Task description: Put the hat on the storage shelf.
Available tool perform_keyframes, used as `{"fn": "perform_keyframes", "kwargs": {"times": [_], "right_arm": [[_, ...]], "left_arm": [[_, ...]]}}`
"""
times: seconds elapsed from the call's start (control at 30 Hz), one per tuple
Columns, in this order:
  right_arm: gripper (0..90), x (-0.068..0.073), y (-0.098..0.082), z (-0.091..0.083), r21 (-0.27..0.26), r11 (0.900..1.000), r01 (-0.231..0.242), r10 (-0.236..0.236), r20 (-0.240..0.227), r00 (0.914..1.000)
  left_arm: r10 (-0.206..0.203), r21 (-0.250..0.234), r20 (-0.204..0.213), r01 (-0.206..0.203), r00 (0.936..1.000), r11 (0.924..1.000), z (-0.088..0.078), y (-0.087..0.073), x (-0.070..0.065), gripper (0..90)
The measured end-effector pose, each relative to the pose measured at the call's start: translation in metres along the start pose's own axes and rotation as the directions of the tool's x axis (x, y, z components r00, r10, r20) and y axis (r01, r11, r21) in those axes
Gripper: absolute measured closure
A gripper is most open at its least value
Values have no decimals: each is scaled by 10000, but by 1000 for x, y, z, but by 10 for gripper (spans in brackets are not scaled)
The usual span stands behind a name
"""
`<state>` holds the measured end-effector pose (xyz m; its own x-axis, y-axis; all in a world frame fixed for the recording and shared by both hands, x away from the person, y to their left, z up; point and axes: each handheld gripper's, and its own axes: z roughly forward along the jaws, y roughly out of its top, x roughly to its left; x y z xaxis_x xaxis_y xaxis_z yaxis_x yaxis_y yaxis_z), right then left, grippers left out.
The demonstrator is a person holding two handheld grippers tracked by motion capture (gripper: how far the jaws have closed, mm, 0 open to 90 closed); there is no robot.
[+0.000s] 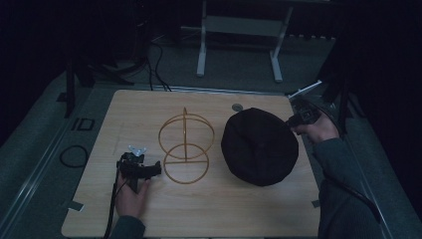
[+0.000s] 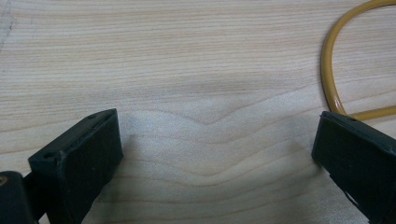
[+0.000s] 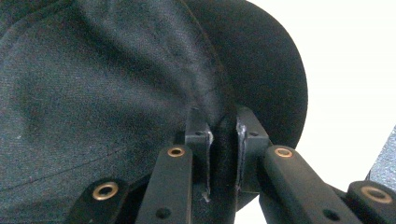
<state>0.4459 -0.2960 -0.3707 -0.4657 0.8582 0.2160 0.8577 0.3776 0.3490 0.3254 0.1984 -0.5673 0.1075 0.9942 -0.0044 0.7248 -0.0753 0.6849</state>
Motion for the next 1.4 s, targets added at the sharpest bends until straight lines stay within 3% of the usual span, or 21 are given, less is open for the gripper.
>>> {"fn": "perform_keyframes", "kwargs": {"times": [0.6,1.4], "right_arm": [[790,9,14,-22,7,9998,220,-220,39,9997],[791,11,24,-46,63,10000,-17,17,119,9999]], "left_arm": [[-22,-5,5,22,10000,10000,0,0,0,12],[-18,-16,5,18,10000,10000,0,0,0,12]]}}
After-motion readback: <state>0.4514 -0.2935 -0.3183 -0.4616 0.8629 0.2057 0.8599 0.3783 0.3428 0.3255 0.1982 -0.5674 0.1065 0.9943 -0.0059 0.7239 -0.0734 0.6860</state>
